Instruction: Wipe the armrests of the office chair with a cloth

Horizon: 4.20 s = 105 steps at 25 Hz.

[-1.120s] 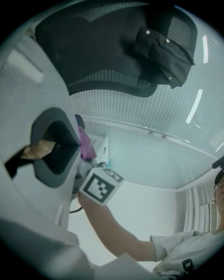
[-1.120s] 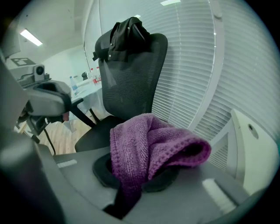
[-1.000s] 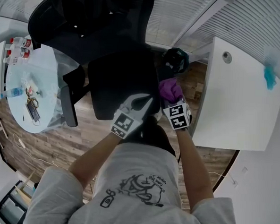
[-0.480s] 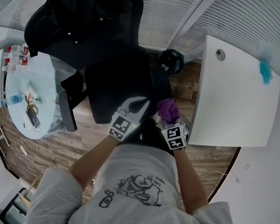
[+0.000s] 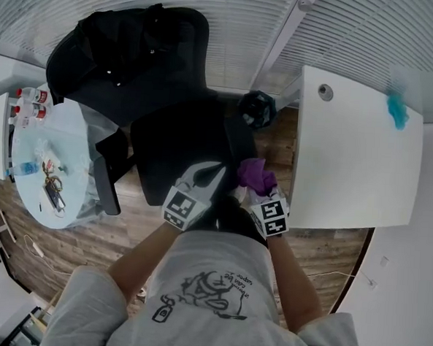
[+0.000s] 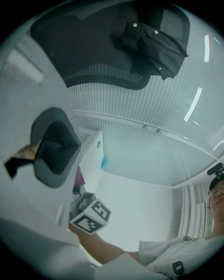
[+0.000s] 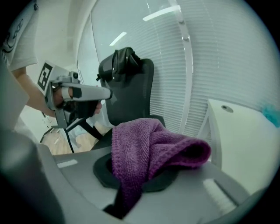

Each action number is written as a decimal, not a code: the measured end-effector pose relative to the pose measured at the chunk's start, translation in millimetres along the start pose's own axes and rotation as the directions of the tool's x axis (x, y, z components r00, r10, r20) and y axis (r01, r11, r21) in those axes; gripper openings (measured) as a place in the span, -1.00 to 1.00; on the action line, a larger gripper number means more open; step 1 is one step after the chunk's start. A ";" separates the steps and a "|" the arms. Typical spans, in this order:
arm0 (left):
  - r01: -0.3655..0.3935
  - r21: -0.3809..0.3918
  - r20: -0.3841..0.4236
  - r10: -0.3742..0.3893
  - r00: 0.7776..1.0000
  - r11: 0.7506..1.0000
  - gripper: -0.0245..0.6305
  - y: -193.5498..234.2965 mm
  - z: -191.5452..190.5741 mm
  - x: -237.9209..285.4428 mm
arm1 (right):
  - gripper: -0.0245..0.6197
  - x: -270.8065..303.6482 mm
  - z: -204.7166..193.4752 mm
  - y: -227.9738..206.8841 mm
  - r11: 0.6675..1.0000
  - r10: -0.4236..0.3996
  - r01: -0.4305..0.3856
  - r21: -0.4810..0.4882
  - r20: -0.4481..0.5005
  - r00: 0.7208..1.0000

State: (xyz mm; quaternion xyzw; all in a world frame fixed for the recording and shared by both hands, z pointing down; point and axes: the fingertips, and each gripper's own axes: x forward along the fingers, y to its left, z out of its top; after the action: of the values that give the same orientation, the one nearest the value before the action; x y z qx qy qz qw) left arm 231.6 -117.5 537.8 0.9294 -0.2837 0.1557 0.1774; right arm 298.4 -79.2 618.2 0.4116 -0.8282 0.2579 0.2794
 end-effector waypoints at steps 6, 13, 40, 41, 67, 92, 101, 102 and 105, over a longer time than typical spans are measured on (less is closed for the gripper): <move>-0.013 -0.053 0.078 0.017 0.997 0.998 -0.92 -11.9 55.6 -22.2 | -0.79 -58.8 73.4 0.5 0.999 -0.040 0.041 -0.001 0.199 0.979; -0.006 -0.023 0.218 0.011 0.976 1.000 -0.92 -39.8 147.5 -57.3 | -0.79 -143.7 157.1 9.4 0.996 -0.068 0.083 -0.020 0.399 0.914; -0.093 0.073 0.409 0.055 0.911 0.993 -0.92 -144.0 259.5 -108.1 | -0.79 -293.7 232.7 53.5 0.990 0.041 0.046 -0.130 0.601 0.798; -0.104 0.071 0.409 0.066 0.910 0.992 -0.92 -145.8 258.2 -109.0 | -0.79 -295.2 232.1 55.2 0.990 0.055 0.036 -0.138 0.600 0.798; -0.532 -0.145 0.470 0.532 0.705 0.834 -0.92 -63.0 193.7 -342.1 | -0.79 -205.7 273.8 302.2 0.797 0.575 -0.368 -0.478 0.415 0.705; -0.643 -0.221 0.431 0.665 0.610 0.733 -0.92 26.1 59.5 -664.0 | -0.79 -96.7 263.2 642.7 0.668 0.703 -0.479 -0.570 0.271 0.657; -0.650 -0.257 0.426 0.688 0.588 0.715 -0.92 26.5 36.3 -696.0 | -0.79 -90.8 255.2 672.3 0.652 0.707 -0.478 -0.589 0.242 0.665; -0.650 -0.258 0.424 0.688 0.589 0.715 -0.92 27.1 34.3 -695.8 | -0.79 -90.1 255.0 672.1 0.652 0.705 -0.476 -0.590 0.242 0.667; -0.645 -0.257 0.429 0.683 0.591 0.719 -0.92 28.4 33.0 -693.3 | -0.79 -87.0 255.1 669.8 0.662 0.694 -0.463 -0.590 0.247 0.677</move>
State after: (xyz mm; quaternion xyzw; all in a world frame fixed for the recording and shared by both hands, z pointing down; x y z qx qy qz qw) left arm -326.8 174.0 244.8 0.7558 -0.6504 -0.0435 0.0618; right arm -274.9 153.6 246.0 0.0817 -0.9939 0.0178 0.0713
